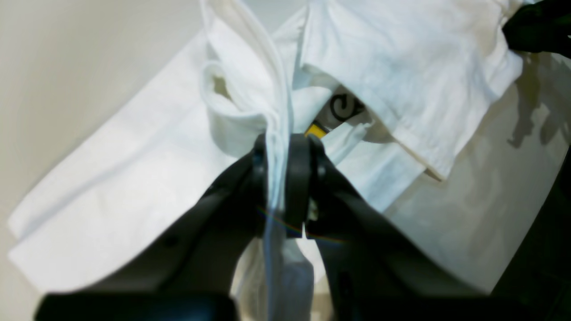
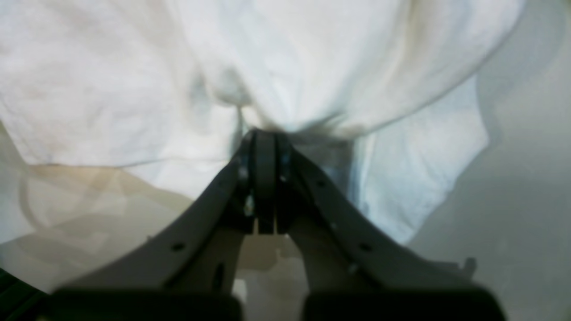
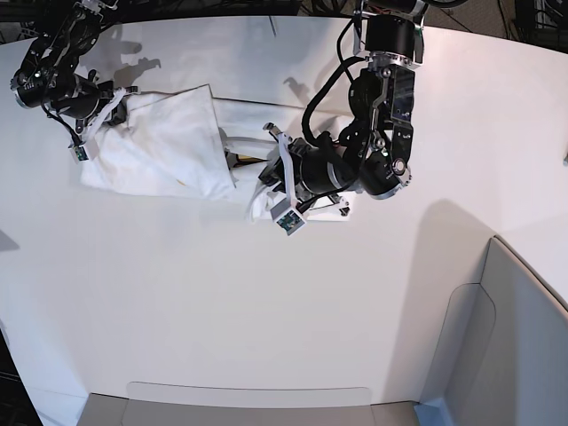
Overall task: Layout the t-shirt on the table in an organized manner, then fold the t-shirt properly
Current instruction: 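Fold the grasped end over the strip toward the right gripper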
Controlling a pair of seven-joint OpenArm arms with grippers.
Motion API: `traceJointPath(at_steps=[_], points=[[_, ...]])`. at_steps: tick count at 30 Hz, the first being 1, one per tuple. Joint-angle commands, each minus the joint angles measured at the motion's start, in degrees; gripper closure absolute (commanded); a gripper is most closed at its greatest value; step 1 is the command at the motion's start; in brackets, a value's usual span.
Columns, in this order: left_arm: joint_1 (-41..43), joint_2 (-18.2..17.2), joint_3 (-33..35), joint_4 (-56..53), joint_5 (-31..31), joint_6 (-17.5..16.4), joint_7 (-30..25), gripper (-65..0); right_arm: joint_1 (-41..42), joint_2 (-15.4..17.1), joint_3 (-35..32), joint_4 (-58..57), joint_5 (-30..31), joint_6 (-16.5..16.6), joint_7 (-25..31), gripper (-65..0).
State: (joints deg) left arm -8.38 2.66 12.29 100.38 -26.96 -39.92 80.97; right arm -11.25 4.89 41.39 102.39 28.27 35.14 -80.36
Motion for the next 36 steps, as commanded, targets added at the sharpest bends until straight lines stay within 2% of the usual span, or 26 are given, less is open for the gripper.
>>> traceJointPath(at_steps=[1,7,20,25,36], points=[[-0.98,0.99,0.50,0.94,-0.86,-0.08,-1.28,0.0,0.56,0.61,-0.02,1.04,0.61,0.16,0.36,0.0],[-0.80,2.75,0.58,0.85,-0.86,-0.08,-1.28,0.0,0.56,0.52,-0.02,0.95,0.61,0.16,0.36,0.0],[-0.80,3.54,0.58,-3.02,0.02,-0.08,-1.10,0.0,1.27,0.52,-0.02,0.86,0.52,0.16,0.36,0.0],[-0.80,3.98,0.58,-2.93,0.02,-0.08,-0.97,-10.3,1.36,0.52,-0.02,0.86,0.52,0.16,0.36,0.0],[-1.24,5.56,0.50,-2.93,-0.25,-0.08,-0.97,-13.8,1.36,0.52,-0.02,0.86,0.52,0.16,0.36,0.0]])
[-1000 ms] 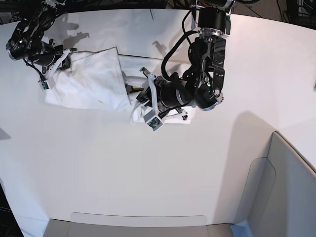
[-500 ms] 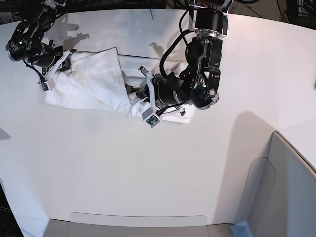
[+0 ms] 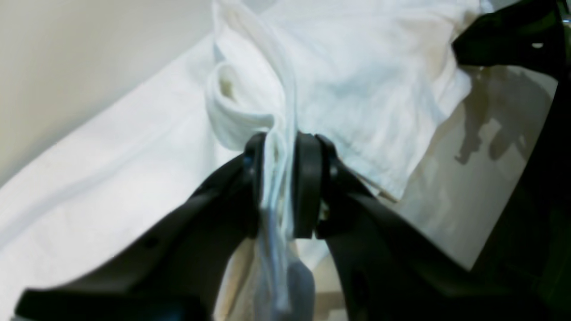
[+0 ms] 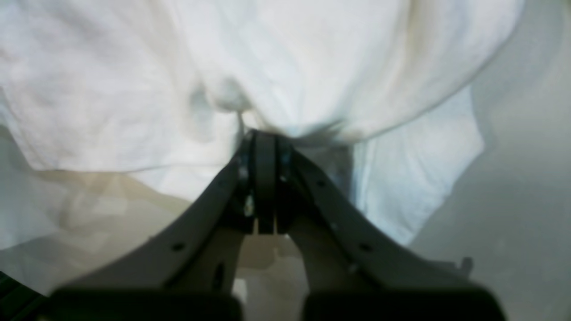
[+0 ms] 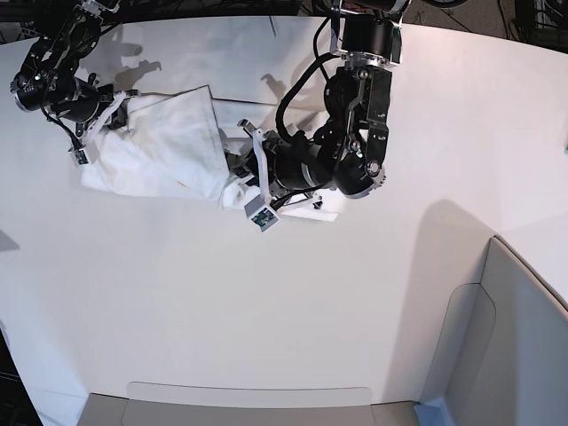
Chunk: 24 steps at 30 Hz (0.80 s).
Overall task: Layout the t-shirt on the table in an organized manner, then fold the t-shirt properly
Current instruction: 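Fold the grasped end over the strip toward the right gripper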
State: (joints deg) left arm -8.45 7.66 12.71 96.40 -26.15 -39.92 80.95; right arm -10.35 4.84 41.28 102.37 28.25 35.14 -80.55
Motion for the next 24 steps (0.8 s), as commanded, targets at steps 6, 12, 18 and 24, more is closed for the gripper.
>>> traceJointPath(at_steps=[6,12,18,24], points=[[-1.18,0.56,0.08,1.05,-5.01,-0.08,-0.95,-22.5,0.46,0.57,0.09,0.89,0.54,0.16,0.55,0.0],[-3.02,0.56,-0.01,1.05,-6.42,-0.08,-0.95,-30.5,0.46,0.57,0.09,0.89,0.54,0.16,0.55,0.0],[-8.83,0.21,-4.14,1.49,-5.98,-0.08,-0.95,-24.9,0.46,1.00,0.17,1.06,0.72,0.16,0.55,0.0],[-10.23,-6.12,-12.14,1.49,-6.24,-0.08,-0.95,-20.3,-0.07,1.36,0.61,2.73,0.89,0.51,0.55,0.0]])
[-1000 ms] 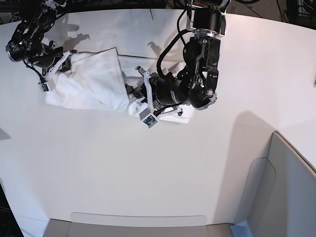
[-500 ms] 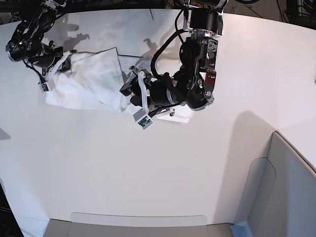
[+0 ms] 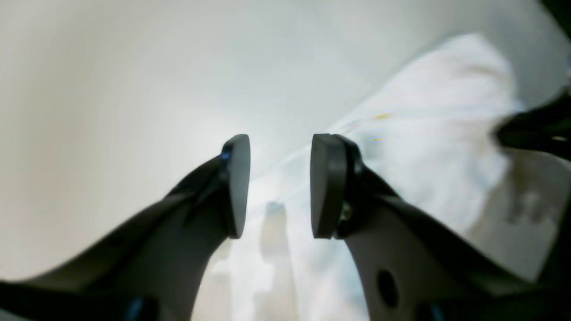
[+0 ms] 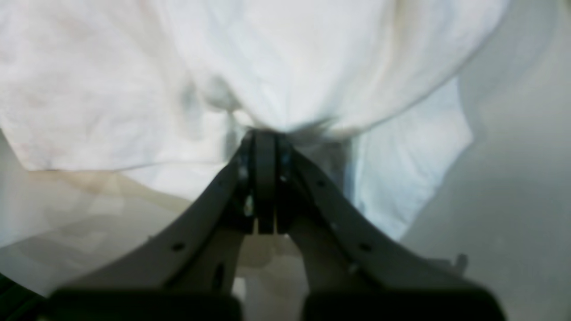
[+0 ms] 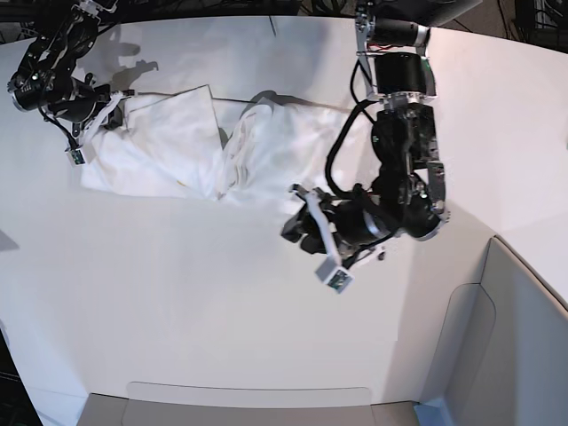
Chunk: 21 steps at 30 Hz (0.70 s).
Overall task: Layout the t-shirt on the table in an organized manner, then fold the t-shirt properly
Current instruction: 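Fold the grasped end over the strip toward the right gripper, then release the left gripper and place both grippers at the bundle's ends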
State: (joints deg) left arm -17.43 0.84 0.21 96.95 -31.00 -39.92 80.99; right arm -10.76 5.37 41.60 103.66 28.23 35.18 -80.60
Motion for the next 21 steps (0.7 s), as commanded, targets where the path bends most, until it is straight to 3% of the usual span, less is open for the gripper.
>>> traceJointPath(at_steps=[1,7,10,14,17,21], points=[[-1.16,-0.71,-0.34,0.94,-1.39,-0.08,-0.99,-20.0,0.00,1.10,0.90,2.85,0.91,0.56,0.60,0.0],[3.58,-6.16,-1.04,0.94,-1.48,-0.08,-0.99,-20.2,-2.03,1.18,1.60,10.94,0.91,0.65,0.60,-1.0],[6.13,-6.51,-2.27,0.94,-1.48,-0.08,-0.99,-20.2,-2.64,3.12,2.04,11.99,0.91,0.65,0.60,-8.4],[8.42,-7.30,-3.94,0.94,-1.48,-0.08,-0.99,-20.2,-1.32,3.73,8.20,11.46,2.58,0.65,0.60,-14.5],[9.83,-8.01,-4.03,0.94,-1.48,-0.08,-0.99,-20.1,0.08,6.46,12.59,8.12,7.07,0.65,0.60,-16.4],[10.44,-8.01,-3.68,0.94,-1.48,-0.08,-0.99,-20.1,2.19,12.17,13.56,-3.30,13.22,0.65,0.60,-16.7]])
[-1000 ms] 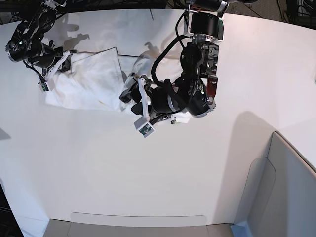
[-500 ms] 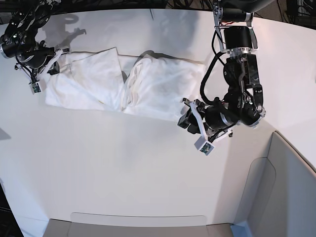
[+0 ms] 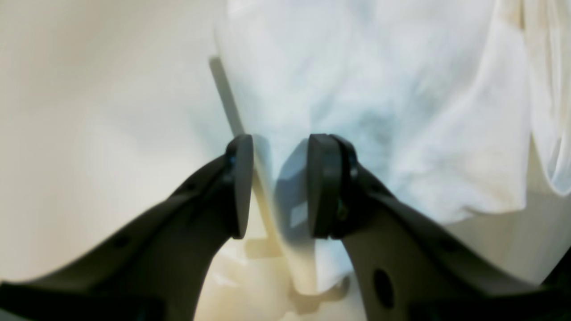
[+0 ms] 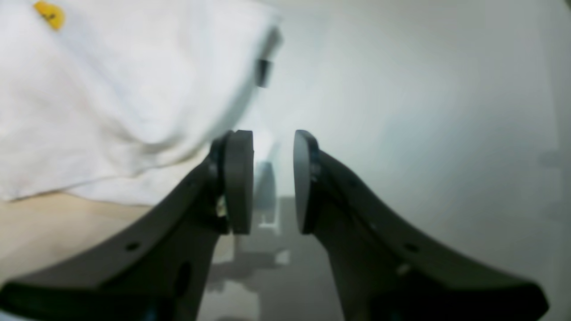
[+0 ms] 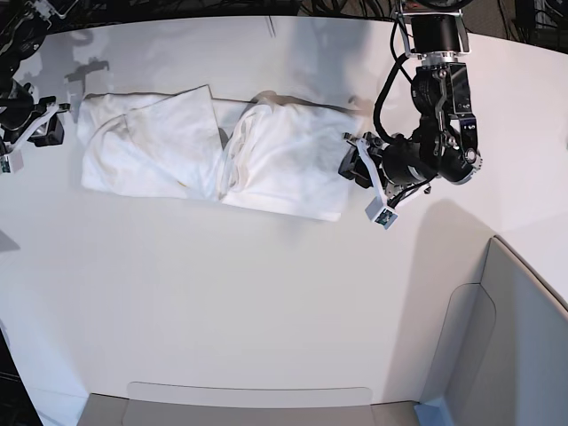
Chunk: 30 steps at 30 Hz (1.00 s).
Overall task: Layout the t-shirt on the table in an organized manner, then fold the t-shirt properly
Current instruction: 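Release the left gripper and place both grippers at the bundle's ends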
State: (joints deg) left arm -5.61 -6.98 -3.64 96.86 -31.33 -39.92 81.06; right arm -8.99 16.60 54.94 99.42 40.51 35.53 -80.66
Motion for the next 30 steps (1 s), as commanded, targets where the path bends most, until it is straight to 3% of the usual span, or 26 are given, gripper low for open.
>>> traceJointPath(at_steps=[1,4,7,10,12,19,30], points=[[-1.29,-0.18,-0.01,1.03,-1.15,-0.08,-1.06,-20.1,1.04,2.34,-0.04,-2.84,2.43,0.30,0.66,-16.7],[-0.77,-0.27,-0.10,1.03,-0.98,-0.08,-1.06,-20.1,3.24,5.42,-0.12,-12.43,6.13,0.30,0.66,-18.3],[-0.68,-1.15,0.08,1.03,-0.98,-0.08,-1.06,-20.1,5.43,8.67,-0.48,-22.63,9.91,0.38,0.66,-24.2],[-0.68,-1.15,-0.01,1.03,-0.89,-0.08,-1.06,-20.1,6.93,11.14,-4.61,-28.43,12.72,4.16,0.66,-28.8],[-0.59,-1.15,-0.10,1.03,-0.80,-0.08,-1.06,-20.1,7.10,12.10,-7.60,-30.01,14.65,4.47,0.66,-29.1],[-0.59,-1.15,-0.18,0.94,-0.80,-0.08,-1.06,-20.1,8.42,11.66,-12.70,-32.12,18.08,4.47,0.66,-29.1],[0.55,-1.15,-0.18,0.94,-0.80,-0.08,-1.06,-20.1,10.09,8.06,-13.14,-36.69,18.08,4.47,0.66,-29.1]])
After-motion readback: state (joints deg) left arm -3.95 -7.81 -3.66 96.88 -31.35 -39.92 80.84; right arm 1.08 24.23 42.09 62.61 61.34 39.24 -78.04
